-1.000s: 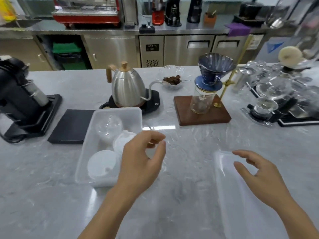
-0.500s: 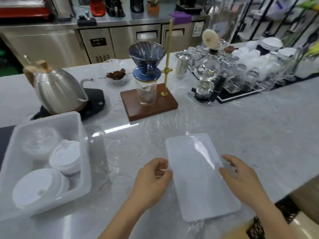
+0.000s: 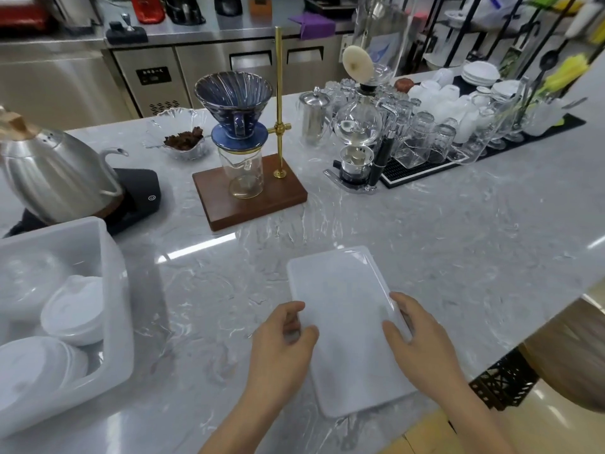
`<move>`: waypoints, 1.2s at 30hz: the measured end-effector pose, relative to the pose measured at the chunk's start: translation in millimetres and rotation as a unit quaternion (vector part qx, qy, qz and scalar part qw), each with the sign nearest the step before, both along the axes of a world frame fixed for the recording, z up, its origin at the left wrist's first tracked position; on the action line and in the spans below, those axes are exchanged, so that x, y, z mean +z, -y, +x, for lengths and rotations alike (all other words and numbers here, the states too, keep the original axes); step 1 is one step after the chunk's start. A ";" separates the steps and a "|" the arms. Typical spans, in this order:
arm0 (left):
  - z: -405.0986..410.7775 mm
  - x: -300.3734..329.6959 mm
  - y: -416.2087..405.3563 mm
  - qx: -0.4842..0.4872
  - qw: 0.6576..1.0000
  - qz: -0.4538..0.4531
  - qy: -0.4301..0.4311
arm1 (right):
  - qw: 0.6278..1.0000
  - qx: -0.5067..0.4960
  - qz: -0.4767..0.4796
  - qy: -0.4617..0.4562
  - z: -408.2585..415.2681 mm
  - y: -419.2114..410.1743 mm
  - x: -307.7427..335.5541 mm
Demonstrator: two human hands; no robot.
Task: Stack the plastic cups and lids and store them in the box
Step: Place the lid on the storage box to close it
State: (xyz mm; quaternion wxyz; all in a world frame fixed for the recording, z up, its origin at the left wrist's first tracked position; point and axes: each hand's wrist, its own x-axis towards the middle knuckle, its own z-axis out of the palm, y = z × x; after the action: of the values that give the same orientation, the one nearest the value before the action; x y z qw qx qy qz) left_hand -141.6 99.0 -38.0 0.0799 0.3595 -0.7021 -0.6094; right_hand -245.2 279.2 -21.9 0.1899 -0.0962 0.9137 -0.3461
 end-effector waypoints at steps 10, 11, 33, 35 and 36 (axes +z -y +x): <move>7.1 14.3 17.9 0.065 0.995 0.035 -0.074 | 0.989 -0.046 -0.138 -0.034 -0.7 19.5 8.8; 9.4 17.4 21.2 0.070 0.994 0.032 -0.083 | 0.986 -0.051 -0.153 -0.043 0.0 23.3 11.5; 135.7 89.0 140.7 0.326 0.907 0.009 -0.268 | 0.901 0.085 -0.411 0.113 76.3 210.5 75.1; 152.5 94.4 156.6 0.335 0.907 -0.014 -0.253 | 0.892 0.111 -0.418 0.131 89.2 231.3 79.2; 159.7 96.0 163.7 0.337 0.908 -0.023 -0.247 | 0.888 0.125 -0.421 0.137 94.6 240.6 80.1</move>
State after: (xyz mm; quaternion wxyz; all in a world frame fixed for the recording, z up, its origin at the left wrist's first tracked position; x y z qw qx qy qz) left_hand 18.0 -64.7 57.9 0.4597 0.4110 -0.5106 -0.5992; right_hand -150.5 38.7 58.3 0.2967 -0.2319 0.6273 -0.6817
